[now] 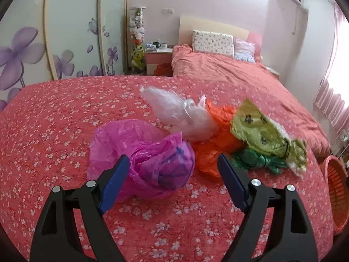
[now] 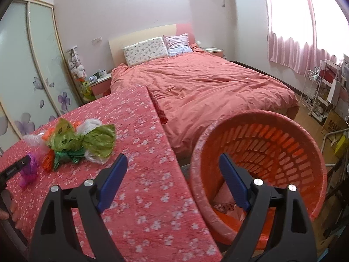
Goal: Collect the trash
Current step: 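Move both grippers back to the bag pile, then grasp the pink bag with the left gripper while the right gripper grasps the green paw-print bag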
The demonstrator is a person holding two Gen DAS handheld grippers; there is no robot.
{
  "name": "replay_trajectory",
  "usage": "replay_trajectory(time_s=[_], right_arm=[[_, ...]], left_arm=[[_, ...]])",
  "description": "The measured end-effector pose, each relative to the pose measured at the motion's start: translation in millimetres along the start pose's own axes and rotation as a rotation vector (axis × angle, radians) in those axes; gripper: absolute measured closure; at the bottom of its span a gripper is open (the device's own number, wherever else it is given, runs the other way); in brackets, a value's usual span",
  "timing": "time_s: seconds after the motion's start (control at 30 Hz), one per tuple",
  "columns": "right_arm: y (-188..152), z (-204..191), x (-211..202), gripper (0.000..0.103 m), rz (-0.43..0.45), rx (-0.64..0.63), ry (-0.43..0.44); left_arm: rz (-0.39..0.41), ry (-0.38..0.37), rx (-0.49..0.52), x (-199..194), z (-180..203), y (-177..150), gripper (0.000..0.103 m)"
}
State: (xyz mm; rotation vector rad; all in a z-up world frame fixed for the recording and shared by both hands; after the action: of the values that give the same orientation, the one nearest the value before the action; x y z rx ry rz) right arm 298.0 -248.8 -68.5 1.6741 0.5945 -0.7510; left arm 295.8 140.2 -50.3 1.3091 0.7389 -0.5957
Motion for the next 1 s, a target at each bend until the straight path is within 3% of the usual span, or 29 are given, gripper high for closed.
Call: replay_trajectory(time_s=[0.1, 0.23, 0.5, 0.63, 0.73, 0.8, 0.9, 1.0], right_arm=[[-2, -7, 2, 0.019, -0.006, -0.024, -0.004], [-4, -11, 6, 0.019, -0.020, -0.019, 0.009], [-6, -22, 9, 0.019, -0.032, -0.035, 0.019], [-4, -27, 10, 0.019, -0.034, -0.044, 0.023], [-3, -35, 13, 0.019, -0.042, -0.052, 0.037], [-2, -45, 14, 0.019, -0.046, -0.060, 0.052], [1, -63, 17, 0.019, -0.046, -0.083, 0.078], [6, -88, 22, 0.019, -0.042, -0.121, 0.102]], left_arm=[[0.019, -0.052, -0.002, -17, -3, 0, 0.021], [0.032, -0.025, -0.034, -18, -21, 9, 0.021], [-0.113, 0.043, -0.049, 39, -31, 2, 0.020], [-0.132, 0.017, -0.047, 49, -30, 1, 0.020], [-0.149, -0.030, -0.038, 53, -26, 0, 0.037], [-0.141, -0.054, -0.024, 51, -24, 1, 0.056], [-0.116, -0.058, 0.014, 40, -23, 0, 0.065], [-0.093, -0.045, 0.022, 29, -34, -4, 0.066]])
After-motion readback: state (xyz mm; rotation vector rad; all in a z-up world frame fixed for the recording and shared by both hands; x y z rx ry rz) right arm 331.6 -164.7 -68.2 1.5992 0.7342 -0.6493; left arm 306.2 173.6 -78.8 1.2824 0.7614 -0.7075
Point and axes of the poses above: each gripper's, at about its wrist camera, not at the fingertips, and x roughly the way its jaws point, z to its right, y to its top, the point moved 5 cm from there along x, roughly the way its jaws point, and after that the axes turned 10 degrees about -z, right-handed, at the moved point
